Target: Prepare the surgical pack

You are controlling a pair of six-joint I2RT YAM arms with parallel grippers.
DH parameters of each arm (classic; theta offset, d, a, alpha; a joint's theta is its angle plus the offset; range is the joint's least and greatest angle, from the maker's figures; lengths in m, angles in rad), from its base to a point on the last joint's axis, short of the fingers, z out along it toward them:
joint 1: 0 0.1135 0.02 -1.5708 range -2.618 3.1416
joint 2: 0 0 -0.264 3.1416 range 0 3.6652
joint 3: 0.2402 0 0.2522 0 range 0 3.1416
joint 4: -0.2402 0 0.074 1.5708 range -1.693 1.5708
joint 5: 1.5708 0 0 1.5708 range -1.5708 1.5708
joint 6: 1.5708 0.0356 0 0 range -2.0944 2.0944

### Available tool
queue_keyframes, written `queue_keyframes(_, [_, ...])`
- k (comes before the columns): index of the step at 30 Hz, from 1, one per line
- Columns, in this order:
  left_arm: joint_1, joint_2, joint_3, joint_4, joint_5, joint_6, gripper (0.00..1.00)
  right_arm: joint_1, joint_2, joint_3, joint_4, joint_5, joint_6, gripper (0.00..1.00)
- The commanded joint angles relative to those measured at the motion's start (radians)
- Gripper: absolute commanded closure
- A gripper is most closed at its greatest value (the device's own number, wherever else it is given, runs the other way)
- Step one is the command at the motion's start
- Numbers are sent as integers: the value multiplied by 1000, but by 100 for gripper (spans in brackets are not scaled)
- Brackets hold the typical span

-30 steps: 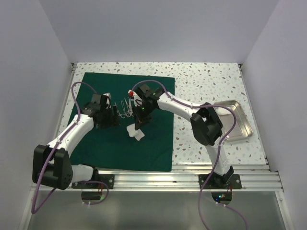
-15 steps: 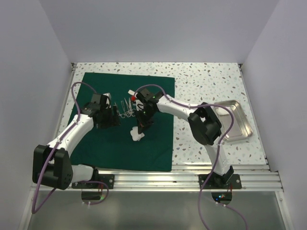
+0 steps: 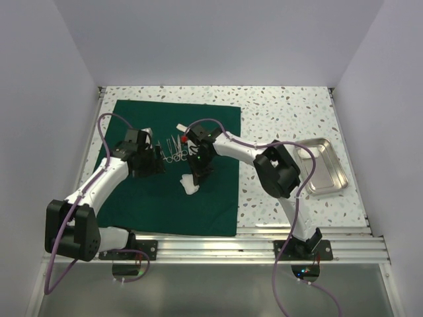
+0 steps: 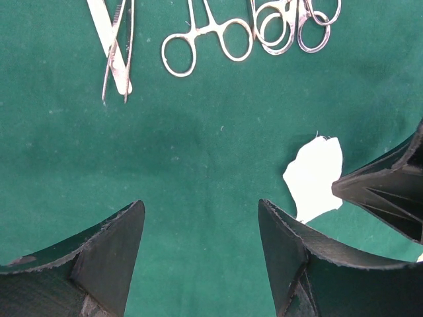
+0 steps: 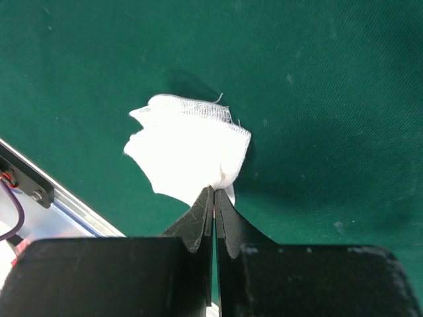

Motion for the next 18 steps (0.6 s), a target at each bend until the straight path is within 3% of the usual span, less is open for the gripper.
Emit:
queue_keyframes(1, [13, -13, -1, 18, 17, 8, 27, 1, -2, 62, -14, 36, -26, 100])
queue_keyframes(5, [16, -10, -4, 23, 23, 11, 27, -1, 22, 117, -66, 39, -55, 100])
queue_keyframes(13, [23, -5, -10, 29, 30, 13, 27, -1, -5, 115, -93, 25, -55, 75])
queue_keyframes(18, [26, -5, -16, 35, 44, 13, 27, 1, 2, 108, -107, 10, -55, 70])
